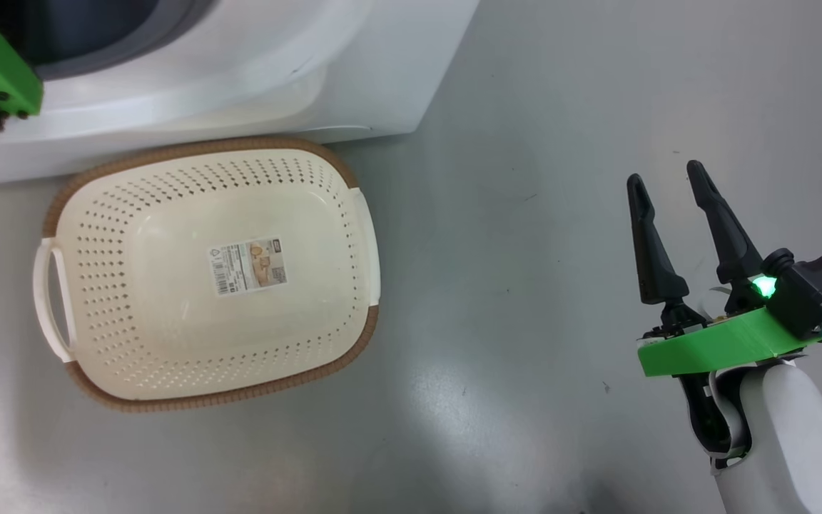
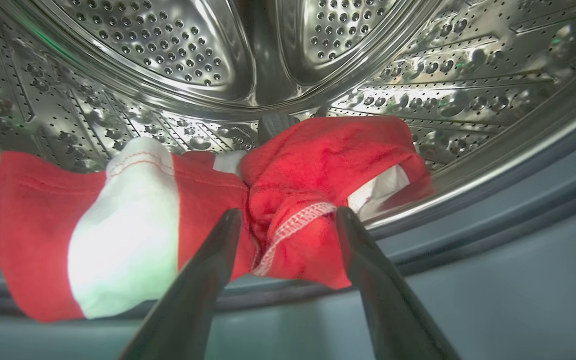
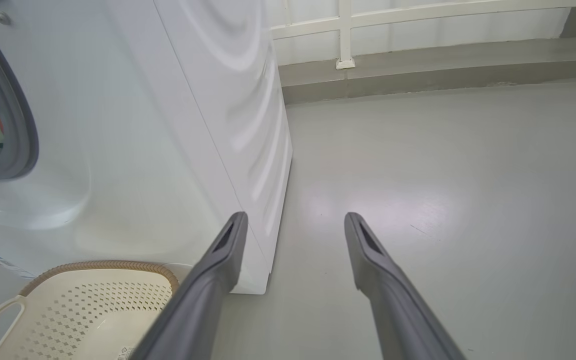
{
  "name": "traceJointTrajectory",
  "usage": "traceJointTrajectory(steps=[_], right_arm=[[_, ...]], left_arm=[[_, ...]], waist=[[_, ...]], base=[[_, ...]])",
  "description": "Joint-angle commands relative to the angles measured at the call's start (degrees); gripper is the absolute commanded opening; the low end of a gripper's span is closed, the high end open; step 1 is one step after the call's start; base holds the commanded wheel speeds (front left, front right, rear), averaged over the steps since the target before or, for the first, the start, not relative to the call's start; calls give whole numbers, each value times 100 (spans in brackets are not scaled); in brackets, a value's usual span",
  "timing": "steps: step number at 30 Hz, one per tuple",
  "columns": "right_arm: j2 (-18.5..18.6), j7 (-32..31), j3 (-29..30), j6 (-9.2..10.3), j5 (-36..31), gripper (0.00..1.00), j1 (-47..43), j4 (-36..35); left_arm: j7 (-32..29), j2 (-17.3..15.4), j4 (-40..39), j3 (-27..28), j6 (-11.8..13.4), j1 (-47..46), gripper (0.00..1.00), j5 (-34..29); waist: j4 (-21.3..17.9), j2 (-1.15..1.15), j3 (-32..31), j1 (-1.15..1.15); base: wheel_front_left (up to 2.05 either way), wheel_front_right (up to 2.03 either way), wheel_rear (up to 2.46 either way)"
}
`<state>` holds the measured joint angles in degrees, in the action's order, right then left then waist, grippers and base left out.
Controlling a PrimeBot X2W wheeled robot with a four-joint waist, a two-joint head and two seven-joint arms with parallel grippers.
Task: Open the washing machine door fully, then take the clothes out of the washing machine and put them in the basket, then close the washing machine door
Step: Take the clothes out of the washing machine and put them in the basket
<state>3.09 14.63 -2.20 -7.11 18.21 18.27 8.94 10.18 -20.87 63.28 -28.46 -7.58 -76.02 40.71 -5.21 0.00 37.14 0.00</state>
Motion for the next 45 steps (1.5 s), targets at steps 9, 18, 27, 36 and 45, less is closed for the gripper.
traceJointTrajectory(steps=[9,18,27,36,45], right_arm=[[-21,37,-138,-37,114,100,40,-199],[-21,37,-122,-37,136,100,88,-228],[-21,37,-55,-37,111,100,97,-232],[-21,37,-22,-37,63,100,142,-227],[-21,37,64,-37,-20,100,72,-211]], left_arm=[[89,-385,108,-308,9,-305,100,326],[255,-414,150,-620,9,-353,0,563],[474,-412,-119,-602,9,-300,0,738],[480,-449,-1397,716,138,357,0,-7],[481,99,-2753,2351,88,1555,0,-1156]], waist=[[-125,0,171,0],[-120,0,163,0],[13,0,103,0],[176,0,30,0],[385,0,-90,0]], base=[[0,0,0],[0,0,0],[0,0,0],[0,0,0],[0,0,0]])
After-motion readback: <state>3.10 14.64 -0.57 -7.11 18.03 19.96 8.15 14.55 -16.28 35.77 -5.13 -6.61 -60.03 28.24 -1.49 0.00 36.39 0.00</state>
